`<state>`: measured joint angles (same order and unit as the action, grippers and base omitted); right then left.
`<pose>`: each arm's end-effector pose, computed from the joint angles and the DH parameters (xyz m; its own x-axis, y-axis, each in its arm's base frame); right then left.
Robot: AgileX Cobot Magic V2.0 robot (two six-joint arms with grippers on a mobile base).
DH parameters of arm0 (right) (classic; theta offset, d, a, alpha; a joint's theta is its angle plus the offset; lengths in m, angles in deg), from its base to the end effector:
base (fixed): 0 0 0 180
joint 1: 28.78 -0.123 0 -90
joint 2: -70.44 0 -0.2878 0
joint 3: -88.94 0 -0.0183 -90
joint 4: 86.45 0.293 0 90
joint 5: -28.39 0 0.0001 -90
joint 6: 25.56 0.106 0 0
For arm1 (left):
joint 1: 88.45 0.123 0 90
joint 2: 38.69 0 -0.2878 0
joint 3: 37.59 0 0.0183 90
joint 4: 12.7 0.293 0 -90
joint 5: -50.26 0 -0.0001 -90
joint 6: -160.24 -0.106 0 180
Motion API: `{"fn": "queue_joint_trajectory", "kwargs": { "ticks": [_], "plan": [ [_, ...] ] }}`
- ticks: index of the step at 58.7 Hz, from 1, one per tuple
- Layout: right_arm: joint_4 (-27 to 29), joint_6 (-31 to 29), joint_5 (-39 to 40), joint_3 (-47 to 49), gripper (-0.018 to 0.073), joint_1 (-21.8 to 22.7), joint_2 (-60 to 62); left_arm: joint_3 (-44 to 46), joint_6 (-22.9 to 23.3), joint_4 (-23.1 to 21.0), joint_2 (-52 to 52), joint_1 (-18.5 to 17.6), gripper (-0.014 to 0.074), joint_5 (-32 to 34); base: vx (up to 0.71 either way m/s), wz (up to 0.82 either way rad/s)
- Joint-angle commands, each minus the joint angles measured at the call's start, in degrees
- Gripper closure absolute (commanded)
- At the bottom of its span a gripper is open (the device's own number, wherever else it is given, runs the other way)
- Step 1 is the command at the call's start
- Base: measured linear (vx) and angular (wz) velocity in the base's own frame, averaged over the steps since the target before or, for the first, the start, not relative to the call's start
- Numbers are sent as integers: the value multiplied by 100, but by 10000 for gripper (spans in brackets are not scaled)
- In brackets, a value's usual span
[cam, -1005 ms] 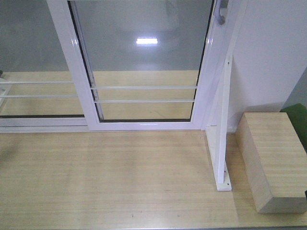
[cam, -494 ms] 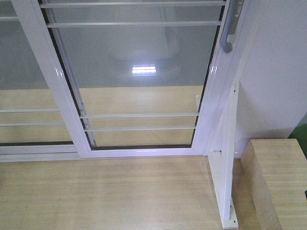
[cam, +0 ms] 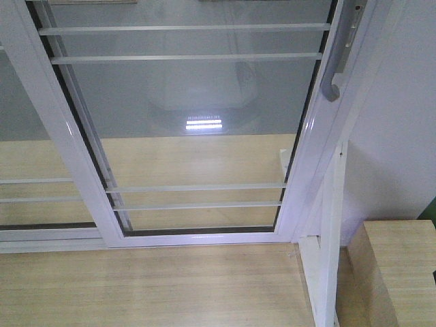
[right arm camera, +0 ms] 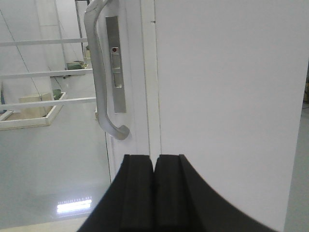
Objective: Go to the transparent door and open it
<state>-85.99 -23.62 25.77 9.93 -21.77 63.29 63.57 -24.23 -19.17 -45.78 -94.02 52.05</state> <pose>0.1107 -0.0136 0.1989 0.0262 0.0390 -0.9989 0.1207 0.9918 0.0418 0.1103 -0.0104 0.2083 0.0981 -0.0446 -0.9942 0.0971 0.9947 -0.0350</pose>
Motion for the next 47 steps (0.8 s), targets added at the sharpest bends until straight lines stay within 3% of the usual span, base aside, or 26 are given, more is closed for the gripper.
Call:
{"fn": "queue_joint_trajectory", "kwargs": {
  "ticks": [1,47],
  "plan": [
    [-46,-39,477,-81,564,28,84,-164,39,-12,66,-17,602,481,15,1],
    [-46,-39,458,-81,564,23,41,-164,39,-12,73,-13,602,484,6,2]
  ]
}}
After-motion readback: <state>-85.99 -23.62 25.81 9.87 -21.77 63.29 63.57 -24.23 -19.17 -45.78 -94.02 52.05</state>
